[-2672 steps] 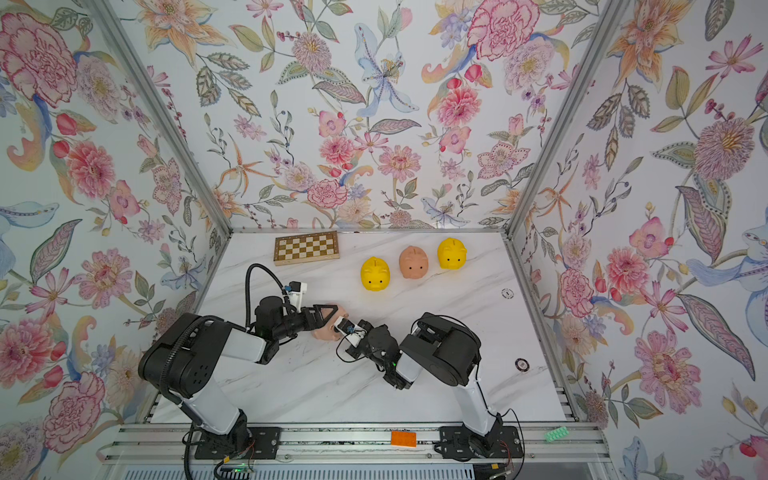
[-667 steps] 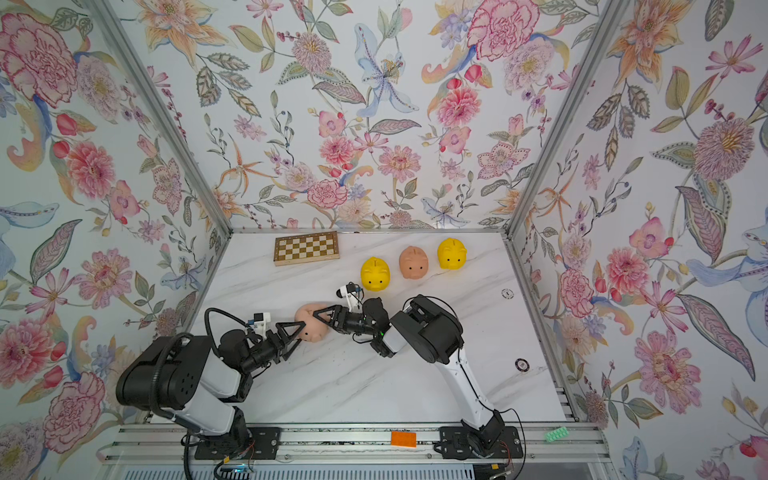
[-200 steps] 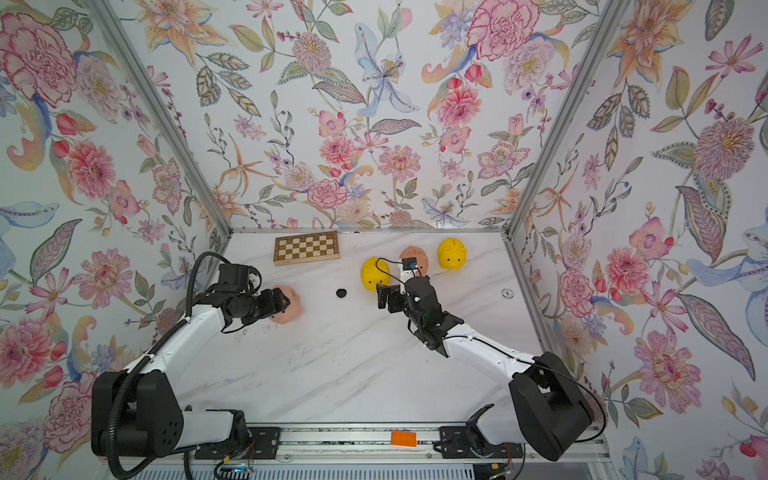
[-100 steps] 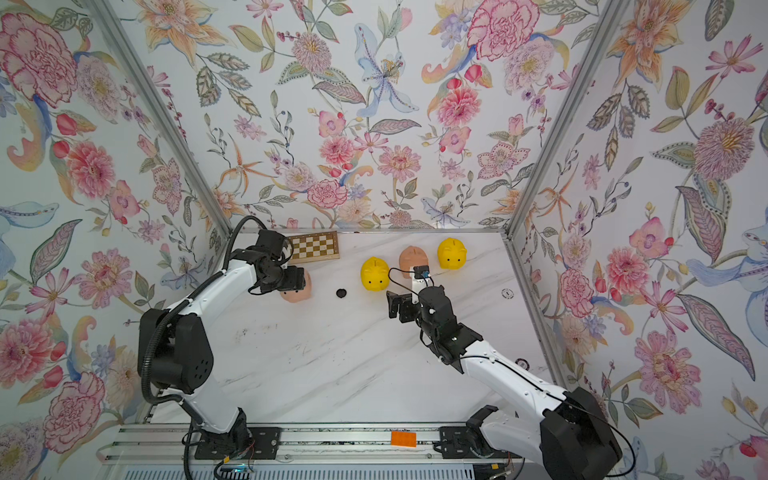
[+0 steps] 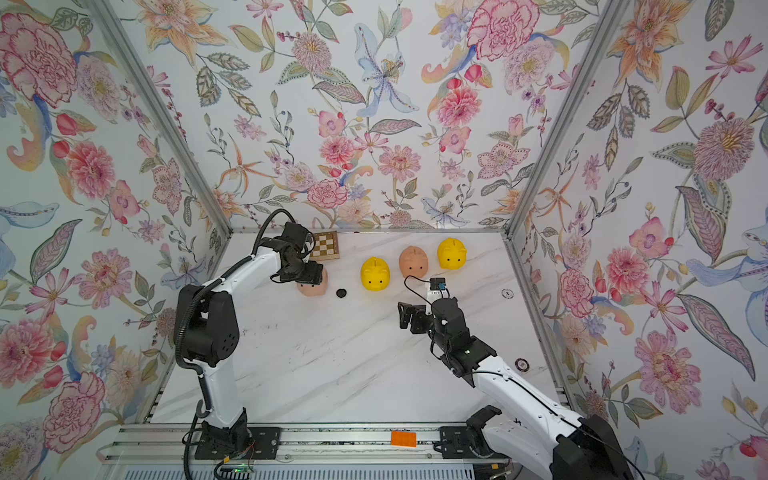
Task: Open piggy banks
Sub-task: Place the piggy bank at the center of the board.
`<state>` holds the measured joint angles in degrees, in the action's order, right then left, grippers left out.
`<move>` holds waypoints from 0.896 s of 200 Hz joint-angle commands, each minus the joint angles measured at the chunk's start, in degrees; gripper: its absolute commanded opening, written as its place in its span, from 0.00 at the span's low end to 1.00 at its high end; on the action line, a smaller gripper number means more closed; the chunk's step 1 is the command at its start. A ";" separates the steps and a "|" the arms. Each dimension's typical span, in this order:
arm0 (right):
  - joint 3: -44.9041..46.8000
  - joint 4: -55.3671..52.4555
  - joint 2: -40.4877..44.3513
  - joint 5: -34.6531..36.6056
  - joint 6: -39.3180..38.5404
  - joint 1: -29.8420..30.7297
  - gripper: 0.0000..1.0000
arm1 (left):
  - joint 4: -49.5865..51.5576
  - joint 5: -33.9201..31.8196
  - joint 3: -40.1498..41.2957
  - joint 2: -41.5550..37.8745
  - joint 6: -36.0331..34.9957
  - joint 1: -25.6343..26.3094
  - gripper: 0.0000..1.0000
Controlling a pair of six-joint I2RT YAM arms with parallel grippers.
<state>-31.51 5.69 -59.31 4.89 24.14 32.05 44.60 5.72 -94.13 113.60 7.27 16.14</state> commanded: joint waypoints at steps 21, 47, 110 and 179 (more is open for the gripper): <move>-6.37 -2.47 -6.87 -4.06 0.70 -0.24 0.99 | 2.76 -0.42 -3.13 1.34 -0.85 0.61 0.87; -10.80 -3.27 -12.67 -5.42 0.57 -0.24 0.99 | 2.65 -1.00 -3.01 0.07 -0.32 0.69 0.99; -29.49 -12.08 -29.14 -4.56 -2.97 0.14 0.99 | 0.82 2.15 4.99 -12.47 1.62 0.17 0.99; -55.70 -26.83 -49.63 -3.40 -5.51 -0.28 0.98 | -13.69 9.86 30.66 -40.32 5.64 -0.48 0.99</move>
<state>-80.38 -12.73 -103.98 0.51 20.49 32.05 37.74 11.86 -70.24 80.95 10.66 16.10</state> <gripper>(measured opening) 0.983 0.989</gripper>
